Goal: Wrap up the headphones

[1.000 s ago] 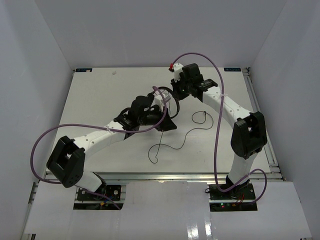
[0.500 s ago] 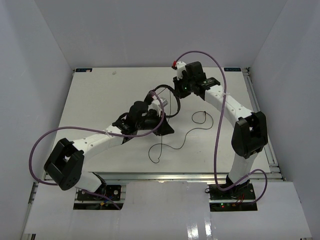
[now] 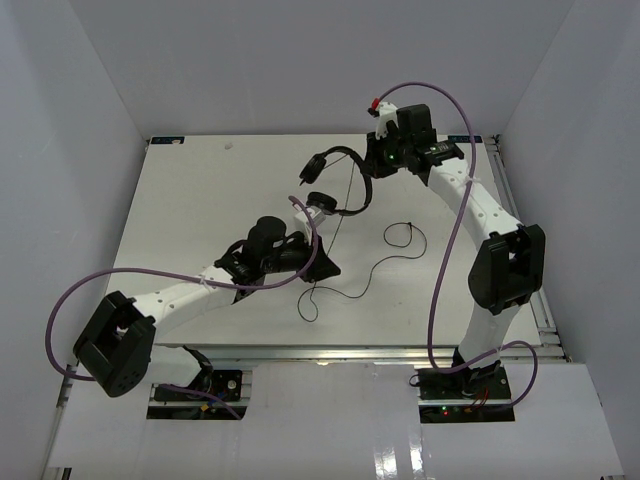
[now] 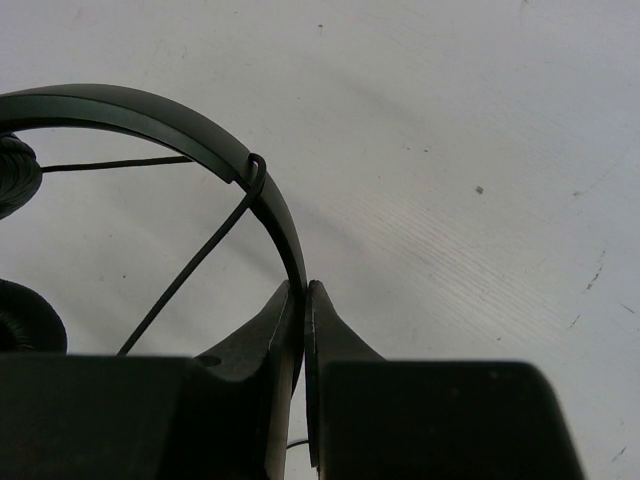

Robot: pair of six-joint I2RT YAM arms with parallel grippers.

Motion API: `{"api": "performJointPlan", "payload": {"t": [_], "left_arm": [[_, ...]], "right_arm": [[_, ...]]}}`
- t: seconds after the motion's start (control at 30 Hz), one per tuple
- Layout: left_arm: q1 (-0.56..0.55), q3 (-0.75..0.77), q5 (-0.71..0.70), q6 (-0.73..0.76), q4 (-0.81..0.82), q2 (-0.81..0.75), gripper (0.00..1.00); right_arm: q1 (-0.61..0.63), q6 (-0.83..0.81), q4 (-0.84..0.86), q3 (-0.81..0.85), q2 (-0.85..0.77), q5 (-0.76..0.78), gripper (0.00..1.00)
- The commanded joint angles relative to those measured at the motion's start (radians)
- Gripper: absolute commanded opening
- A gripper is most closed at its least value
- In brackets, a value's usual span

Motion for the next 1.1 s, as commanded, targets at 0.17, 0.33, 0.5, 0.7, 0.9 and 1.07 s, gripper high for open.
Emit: {"api": "performJointPlan", "payload": {"t": [0.17,0.33,0.5,0.7,0.9,1.07], "left_arm": [[-0.006,-0.065,-0.013,0.012,0.092,-0.02,0.17],[-0.005,-0.095,-0.034,0.032,0.125,-0.03,0.08],[-0.006,-0.122,-0.04,0.054,0.145,-0.047,0.01],[-0.004,-0.158,-0.059,0.069,0.163,-0.062,0.04],[-0.004,-0.187,-0.072,0.075,0.194,-0.064,0.14],[-0.003,-0.198,-0.08,0.088,0.204,-0.057,0.15]], "right_arm": [[-0.031,0.072,0.017,0.064,-0.057,-0.115,0.08],[-0.052,0.082,0.005,0.064,-0.078,-0.158,0.08],[-0.075,0.086,0.002,0.055,-0.092,-0.182,0.08],[-0.109,0.097,-0.003,0.059,-0.102,-0.219,0.08],[-0.123,0.1,-0.007,0.052,-0.118,-0.235,0.08],[-0.134,0.107,-0.009,0.049,-0.129,-0.255,0.08]]}}
